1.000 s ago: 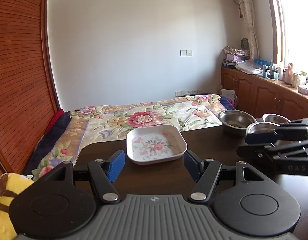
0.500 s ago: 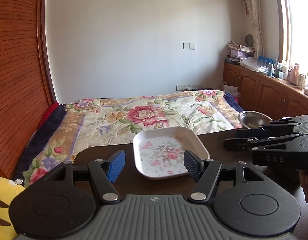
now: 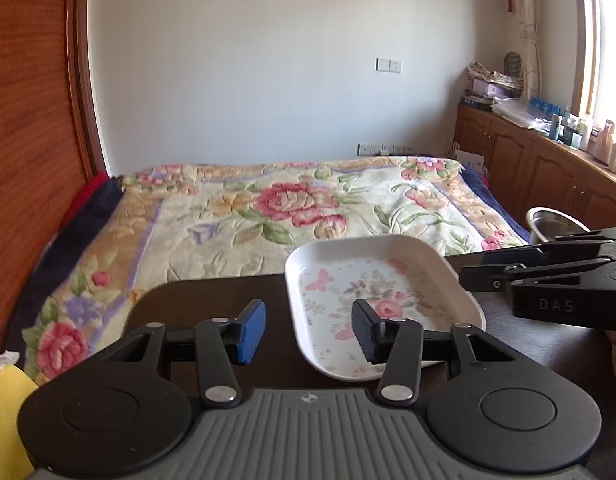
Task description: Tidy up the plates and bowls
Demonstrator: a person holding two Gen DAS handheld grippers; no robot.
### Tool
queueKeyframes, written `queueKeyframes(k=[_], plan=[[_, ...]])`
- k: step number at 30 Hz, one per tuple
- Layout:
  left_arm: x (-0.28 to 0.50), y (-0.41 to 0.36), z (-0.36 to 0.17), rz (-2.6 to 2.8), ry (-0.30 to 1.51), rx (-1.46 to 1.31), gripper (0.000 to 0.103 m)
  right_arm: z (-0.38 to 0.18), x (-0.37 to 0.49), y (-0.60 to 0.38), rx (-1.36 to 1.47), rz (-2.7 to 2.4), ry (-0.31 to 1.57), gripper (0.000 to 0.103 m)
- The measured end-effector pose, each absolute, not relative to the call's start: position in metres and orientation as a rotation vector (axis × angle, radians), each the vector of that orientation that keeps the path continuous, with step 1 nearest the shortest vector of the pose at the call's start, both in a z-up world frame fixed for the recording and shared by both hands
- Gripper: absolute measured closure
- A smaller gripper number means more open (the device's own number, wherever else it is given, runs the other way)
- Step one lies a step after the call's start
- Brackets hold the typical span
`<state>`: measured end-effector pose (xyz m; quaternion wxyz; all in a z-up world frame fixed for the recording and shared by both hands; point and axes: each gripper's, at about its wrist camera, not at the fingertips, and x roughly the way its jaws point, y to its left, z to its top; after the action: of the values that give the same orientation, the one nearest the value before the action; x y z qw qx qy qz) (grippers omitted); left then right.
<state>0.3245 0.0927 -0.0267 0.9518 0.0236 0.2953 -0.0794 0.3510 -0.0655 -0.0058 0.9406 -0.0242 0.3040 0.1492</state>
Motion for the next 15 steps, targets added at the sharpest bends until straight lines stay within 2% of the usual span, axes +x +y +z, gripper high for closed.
queueKeyframes(k=[9,11,15], plan=[[0.343,0.099,-0.041,-0.169,0.643,0.037,0.067,-0.022,0.362,-0.063,-0.028,0.279,0.664,0.073],[0.346,0.099,-0.042,-0.17,0.65,0.036,0.069,-0.023,0.365,-0.064,-0.017,0.278,0.671,0.076],[0.349,0.097,-0.044,-0.174,0.653,0.038,0.07,-0.025,0.368,-0.063,-0.018,0.274,0.676,0.077]])
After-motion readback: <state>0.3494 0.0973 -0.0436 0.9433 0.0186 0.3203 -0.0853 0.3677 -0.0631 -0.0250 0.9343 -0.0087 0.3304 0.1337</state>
